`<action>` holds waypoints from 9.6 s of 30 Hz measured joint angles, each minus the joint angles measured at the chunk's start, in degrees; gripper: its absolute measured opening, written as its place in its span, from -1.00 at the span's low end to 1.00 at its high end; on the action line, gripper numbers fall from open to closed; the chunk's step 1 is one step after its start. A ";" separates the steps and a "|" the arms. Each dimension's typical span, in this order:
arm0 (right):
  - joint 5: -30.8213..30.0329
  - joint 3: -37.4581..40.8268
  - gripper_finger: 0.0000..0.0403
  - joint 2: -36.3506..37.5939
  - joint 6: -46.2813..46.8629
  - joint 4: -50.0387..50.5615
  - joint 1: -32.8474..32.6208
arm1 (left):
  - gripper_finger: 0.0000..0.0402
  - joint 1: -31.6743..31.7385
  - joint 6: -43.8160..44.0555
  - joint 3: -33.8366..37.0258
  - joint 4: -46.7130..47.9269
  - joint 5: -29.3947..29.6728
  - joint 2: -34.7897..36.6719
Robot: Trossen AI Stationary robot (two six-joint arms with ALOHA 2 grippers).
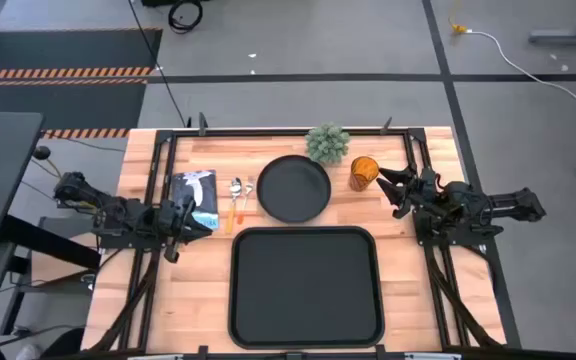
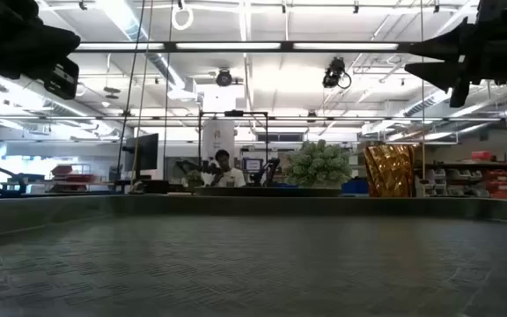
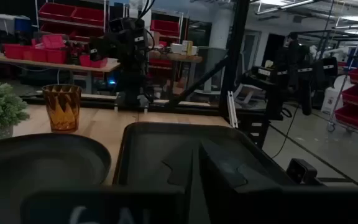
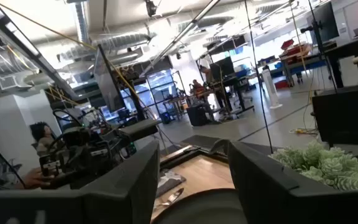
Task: Pick and place plate/cup/fork/spoon on tray
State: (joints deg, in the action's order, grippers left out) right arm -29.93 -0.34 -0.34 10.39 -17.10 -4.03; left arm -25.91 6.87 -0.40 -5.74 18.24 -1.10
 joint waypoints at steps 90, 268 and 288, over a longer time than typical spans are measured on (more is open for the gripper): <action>-0.13 0.00 -0.02 0.00 -0.94 -3.36 0.13 | -0.82 0.07 7.60 0.02 -5.01 1.11 -0.02; 31.83 -77.26 -0.56 -100.83 31.61 89.00 -15.10 | -0.40 8.44 -5.49 0.01 -18.82 19.19 -0.07; 24.50 -88.41 -0.31 -97.61 19.93 94.58 -14.93 | -0.40 8.44 10.27 -8.87 2.76 17.50 -9.42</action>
State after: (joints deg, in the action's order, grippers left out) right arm -5.43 -88.75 -97.95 30.33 77.47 -18.96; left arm -17.47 17.15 -9.27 -2.98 35.74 -10.53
